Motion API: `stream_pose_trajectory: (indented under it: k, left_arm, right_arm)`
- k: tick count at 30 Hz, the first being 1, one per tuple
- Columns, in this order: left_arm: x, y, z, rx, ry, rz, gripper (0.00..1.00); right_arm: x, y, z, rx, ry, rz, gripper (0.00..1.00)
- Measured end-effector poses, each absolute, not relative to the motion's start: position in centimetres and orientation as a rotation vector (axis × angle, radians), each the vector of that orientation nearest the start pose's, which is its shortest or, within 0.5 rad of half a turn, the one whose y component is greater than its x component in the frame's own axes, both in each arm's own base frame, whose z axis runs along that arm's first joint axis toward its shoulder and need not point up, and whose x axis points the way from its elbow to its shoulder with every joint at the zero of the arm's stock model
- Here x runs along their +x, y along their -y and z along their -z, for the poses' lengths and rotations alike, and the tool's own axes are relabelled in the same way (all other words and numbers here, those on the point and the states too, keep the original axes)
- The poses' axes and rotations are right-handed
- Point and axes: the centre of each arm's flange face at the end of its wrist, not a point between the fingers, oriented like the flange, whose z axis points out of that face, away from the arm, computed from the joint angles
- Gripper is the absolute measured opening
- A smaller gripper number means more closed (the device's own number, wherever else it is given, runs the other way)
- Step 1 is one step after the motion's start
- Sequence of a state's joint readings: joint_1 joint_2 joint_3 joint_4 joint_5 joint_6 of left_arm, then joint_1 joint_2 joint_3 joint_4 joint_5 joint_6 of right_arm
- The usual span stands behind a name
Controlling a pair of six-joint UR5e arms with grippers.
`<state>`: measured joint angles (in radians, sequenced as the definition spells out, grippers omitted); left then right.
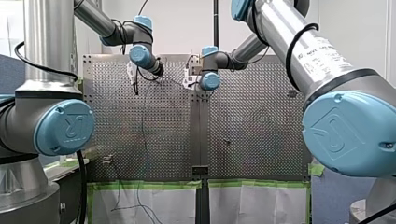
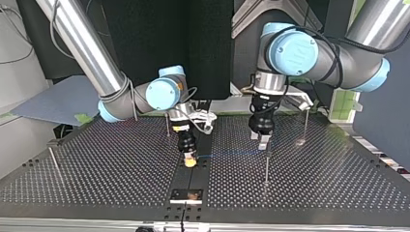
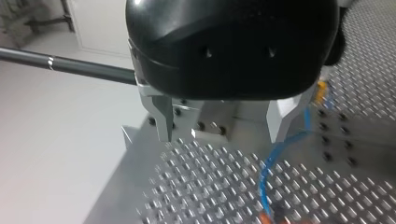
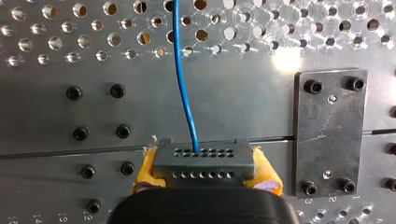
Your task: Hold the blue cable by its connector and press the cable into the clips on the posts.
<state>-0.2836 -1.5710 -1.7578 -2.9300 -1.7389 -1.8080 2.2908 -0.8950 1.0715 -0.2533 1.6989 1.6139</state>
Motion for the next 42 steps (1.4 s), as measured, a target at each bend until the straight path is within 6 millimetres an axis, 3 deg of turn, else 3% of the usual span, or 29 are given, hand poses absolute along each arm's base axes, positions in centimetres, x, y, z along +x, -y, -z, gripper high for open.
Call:
stream_pose_trajectory:
  k: [17,30,42]
  left_arm:
    - [44.9,27.0,-42.1,-0.103,-1.592,0.301,1.00]
    - [46.4,28.2,-40.1,-0.087,-1.648,0.201,1.00]
    - [48.0,29.2,-40.9,-0.110,-1.620,0.151,1.00]
  right_arm:
    - [58.7,49.8,-33.3,1.570,0.855,-1.743,0.00]
    - [58.7,49.8,-33.3,1.569,0.853,-1.743,0.00]
    - [58.8,49.6,-33.2,1.573,0.848,-1.744,0.00]
